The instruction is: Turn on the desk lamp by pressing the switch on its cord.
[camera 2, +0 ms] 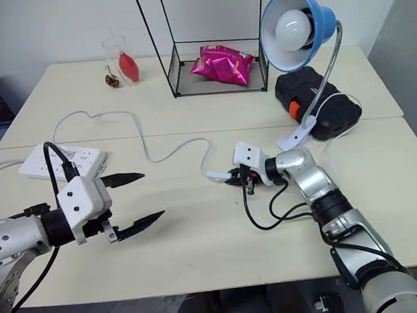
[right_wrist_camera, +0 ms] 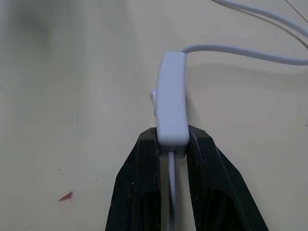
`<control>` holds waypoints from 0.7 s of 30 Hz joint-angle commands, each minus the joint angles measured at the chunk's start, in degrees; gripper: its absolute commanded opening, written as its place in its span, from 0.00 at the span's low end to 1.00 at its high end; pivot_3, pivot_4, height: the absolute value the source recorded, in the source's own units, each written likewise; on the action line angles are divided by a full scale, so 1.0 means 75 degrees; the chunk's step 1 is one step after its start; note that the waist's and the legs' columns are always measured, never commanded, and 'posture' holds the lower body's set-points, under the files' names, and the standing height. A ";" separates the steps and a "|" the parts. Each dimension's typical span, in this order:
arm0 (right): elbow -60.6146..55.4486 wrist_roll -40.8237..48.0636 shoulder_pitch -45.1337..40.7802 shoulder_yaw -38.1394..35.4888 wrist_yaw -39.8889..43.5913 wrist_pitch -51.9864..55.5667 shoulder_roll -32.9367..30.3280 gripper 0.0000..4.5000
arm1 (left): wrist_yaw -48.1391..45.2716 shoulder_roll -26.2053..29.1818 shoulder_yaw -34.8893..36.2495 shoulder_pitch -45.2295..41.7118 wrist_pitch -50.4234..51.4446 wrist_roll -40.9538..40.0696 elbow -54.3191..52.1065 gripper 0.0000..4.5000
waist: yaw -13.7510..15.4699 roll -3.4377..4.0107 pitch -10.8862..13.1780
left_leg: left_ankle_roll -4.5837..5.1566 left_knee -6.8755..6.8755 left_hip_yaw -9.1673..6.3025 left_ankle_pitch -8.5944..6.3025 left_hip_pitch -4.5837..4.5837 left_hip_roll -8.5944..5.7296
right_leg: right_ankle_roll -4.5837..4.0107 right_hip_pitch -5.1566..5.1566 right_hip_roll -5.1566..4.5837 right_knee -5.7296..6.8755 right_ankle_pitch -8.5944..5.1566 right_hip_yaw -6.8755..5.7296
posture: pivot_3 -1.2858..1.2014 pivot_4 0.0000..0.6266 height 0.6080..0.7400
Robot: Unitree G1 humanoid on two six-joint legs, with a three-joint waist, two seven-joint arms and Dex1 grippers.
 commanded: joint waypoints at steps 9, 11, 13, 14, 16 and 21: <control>-0.3562 0.0865 0.0615 -0.0027 0.0181 0.2076 -0.0655 0.08 | -0.0128 -0.0162 -0.1984 -0.2116 0.0308 0.0142 0.0307 1.00 | -0.0022 -0.0004 -0.0002 | 0.0000 0.0003 0.0003 0.0000 0.0002 -0.0012 | 0.0000 0.0001 0.0015 0.0003 0.0000 -0.0002 | 0.52 0.24 1.00; -0.3759 0.0921 0.0658 0.0003 0.0101 0.2223 -0.0652 0.08 | -0.0170 -0.0198 -0.2267 -0.2227 0.0287 0.0246 0.0349 1.00 | -0.0019 -0.0004 -0.0002 | 0.0000 0.0002 0.0002 0.0000 0.0001 -0.0010 | 0.0000 -0.0003 0.0033 0.0003 0.0000 -0.0001 | 0.52 0.24 1.00; -0.3898 0.0946 0.0696 0.0022 0.0044 0.2330 -0.0651 0.08 | -0.0233 -0.0218 -0.2529 -0.2294 0.0220 0.0380 0.0385 1.00 | -0.0013 -0.0004 -0.0002 | 0.0000 0.0001 0.0001 0.0000 -0.0003 -0.0008 | 0.0000 -0.0004 0.0034 0.0002 0.0000 0.0000 | 0.52 0.24 1.00; -0.3956 0.0954 0.0712 0.0032 0.0020 0.2377 -0.0652 0.08 | -0.0246 -0.0253 -0.2673 -0.2341 0.0177 0.0465 0.0431 1.00 | -0.0011 -0.0004 -0.0002 | 0.0000 0.0001 0.0002 0.0000 -0.0003 -0.0008 | 0.0000 -0.0005 0.0035 0.0001 0.0000 0.0000 | 0.52 0.24 1.00; -0.4056 0.0974 0.0743 0.0050 -0.0021 0.2438 -0.0672 0.08 | -0.0231 -0.0361 -0.2907 -0.2437 0.0016 0.0666 0.0547 1.00 | -0.0004 -0.0004 -0.0002 | 0.0000 0.0003 0.0004 0.0000 -0.0003 -0.0011 | 0.0000 -0.0005 0.0034 0.0001 0.0000 0.0002 | 0.52 0.24 1.00; -0.4238 0.1023 0.0809 0.0085 -0.0047 0.2531 -0.0730 0.08 | -0.0265 -0.0553 -0.3242 -0.2573 -0.0255 0.1060 0.0914 1.00 | -0.0002 -0.0004 -0.0002 | 0.0000 0.0006 0.0005 0.0000 -0.0004 -0.0014 | 0.0000 -0.0004 0.0035 0.0002 0.0000 0.0003 | 0.52 0.24 1.00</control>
